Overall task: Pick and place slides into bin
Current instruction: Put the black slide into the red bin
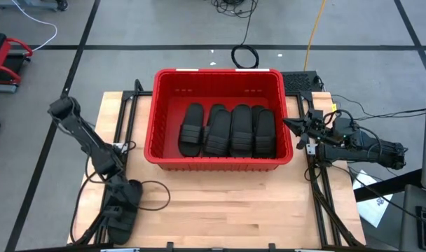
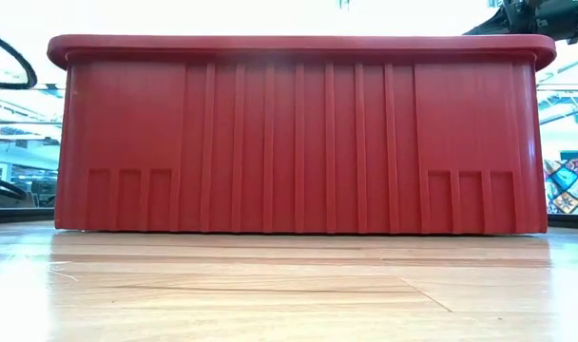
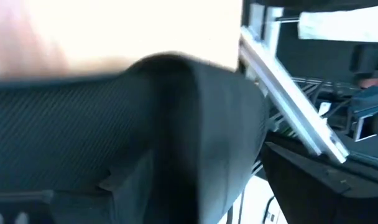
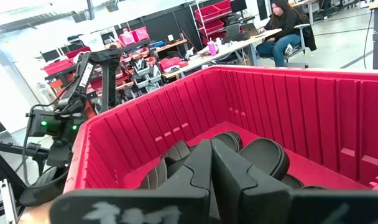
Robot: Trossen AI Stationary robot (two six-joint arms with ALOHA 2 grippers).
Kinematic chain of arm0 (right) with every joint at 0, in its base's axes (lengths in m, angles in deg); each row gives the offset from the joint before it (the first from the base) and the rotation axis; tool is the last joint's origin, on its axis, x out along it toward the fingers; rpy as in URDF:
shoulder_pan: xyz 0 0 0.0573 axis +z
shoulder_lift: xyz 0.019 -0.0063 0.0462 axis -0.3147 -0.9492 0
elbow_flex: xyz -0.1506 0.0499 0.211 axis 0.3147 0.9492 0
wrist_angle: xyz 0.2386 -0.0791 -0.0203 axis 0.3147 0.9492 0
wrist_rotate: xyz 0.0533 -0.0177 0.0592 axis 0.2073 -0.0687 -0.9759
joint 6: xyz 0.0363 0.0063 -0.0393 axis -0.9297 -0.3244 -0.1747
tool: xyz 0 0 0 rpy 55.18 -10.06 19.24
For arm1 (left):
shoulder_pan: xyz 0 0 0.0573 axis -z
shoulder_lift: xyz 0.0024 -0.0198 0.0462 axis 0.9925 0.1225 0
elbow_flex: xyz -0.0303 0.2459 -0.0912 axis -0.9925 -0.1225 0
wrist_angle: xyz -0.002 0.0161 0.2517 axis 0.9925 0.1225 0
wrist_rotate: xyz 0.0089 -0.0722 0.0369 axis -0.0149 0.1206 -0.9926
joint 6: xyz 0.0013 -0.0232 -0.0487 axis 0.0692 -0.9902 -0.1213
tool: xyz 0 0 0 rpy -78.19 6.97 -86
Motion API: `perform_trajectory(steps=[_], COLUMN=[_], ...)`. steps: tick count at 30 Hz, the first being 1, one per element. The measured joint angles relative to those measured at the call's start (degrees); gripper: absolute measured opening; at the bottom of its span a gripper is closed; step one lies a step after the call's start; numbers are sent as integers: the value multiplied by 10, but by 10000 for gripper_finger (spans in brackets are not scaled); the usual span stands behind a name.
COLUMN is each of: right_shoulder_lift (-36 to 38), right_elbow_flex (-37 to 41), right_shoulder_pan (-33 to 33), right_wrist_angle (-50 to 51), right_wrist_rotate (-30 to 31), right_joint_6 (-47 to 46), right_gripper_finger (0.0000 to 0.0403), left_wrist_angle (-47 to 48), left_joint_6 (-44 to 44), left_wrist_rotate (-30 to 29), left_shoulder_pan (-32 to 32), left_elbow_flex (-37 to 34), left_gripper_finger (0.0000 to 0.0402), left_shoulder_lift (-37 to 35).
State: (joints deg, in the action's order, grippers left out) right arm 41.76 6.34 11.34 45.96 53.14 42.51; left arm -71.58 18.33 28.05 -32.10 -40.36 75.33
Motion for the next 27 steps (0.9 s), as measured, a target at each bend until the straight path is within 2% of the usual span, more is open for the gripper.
perform_trajectory(steps=[3,7,11,14,15,20,27], right_shoulder_lift=[0,0,0,0,0,0,0], right_elbow_flex=[0,0,0,0,0,0,0], right_shoulder_pan=[0,0,0,0,0,0,0], right_wrist_angle=[1,2,2,2,2,2,1], right_wrist_rotate=[0,0,0,0,0,0,0], right_joint_6=[0,0,0,1,1,2,2], right_gripper_finger=[0,0,0,0,0,0,0], left_wrist_angle=[-45,-110,-185,-213,-218,-191,-39], left_joint_6=[10,5,8,9,7,26,99], left_wrist_rotate=[0,20,71,81,82,69,6], left_shoulder_pan=[3,4,3,2,1,-1,-24], left_elbow_flex=[0,0,0,-1,-2,13,99], left_gripper_finger=[267,210,119,32,17,8,4], left_shoulder_lift=[24,68,109,117,116,90,24])
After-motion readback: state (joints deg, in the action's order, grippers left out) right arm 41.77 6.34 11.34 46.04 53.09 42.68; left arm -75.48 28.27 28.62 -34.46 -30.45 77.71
